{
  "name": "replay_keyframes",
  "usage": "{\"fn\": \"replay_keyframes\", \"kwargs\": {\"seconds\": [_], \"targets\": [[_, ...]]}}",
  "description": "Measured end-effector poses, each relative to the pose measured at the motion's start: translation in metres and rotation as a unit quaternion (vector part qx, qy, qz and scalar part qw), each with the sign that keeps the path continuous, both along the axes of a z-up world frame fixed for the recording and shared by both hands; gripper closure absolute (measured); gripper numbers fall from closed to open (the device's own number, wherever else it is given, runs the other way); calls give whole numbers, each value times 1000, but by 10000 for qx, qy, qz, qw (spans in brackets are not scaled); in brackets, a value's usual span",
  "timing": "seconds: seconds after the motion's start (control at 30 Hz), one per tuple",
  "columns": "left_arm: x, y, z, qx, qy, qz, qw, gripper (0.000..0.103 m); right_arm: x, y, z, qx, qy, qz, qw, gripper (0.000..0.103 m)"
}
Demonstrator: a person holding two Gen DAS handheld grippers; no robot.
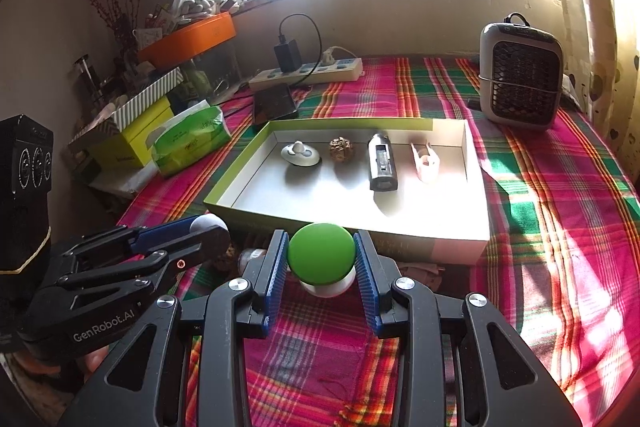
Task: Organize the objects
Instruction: 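Carry the white knob into the box while the right gripper carries the green mushroom lamp there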
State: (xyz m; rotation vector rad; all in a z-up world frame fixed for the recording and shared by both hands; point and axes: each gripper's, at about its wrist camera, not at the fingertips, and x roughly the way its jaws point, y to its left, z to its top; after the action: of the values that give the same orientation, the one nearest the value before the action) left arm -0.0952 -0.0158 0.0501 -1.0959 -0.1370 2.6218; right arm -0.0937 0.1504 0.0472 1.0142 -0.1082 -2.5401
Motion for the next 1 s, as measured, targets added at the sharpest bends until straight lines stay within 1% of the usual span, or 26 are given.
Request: {"fn": "replay_keyframes", "kwargs": {"seconds": [0.17,0.4,0.73,0.83,1.0], "targets": [[-14,0,3,-53,59,63,9999,74,-16,-4,5,52,35,19,10000,68],[-37,-5,3,-59,4,170,9998,74,-41,-9,5,83,-9,74,9999,68],[-62,-3,-9,-167,-142,258,9994,74,-83,-12,-7,-79,-302,154,9994,68],[-67,-1,-11,-271,-131,269,9992,74,-91,-14,-11,-91,-347,187,9992,68],[-76,-1,-16,-269,-197,262,9991,74,-106,-17,-16,-100,-451,227,9987,68]]}}
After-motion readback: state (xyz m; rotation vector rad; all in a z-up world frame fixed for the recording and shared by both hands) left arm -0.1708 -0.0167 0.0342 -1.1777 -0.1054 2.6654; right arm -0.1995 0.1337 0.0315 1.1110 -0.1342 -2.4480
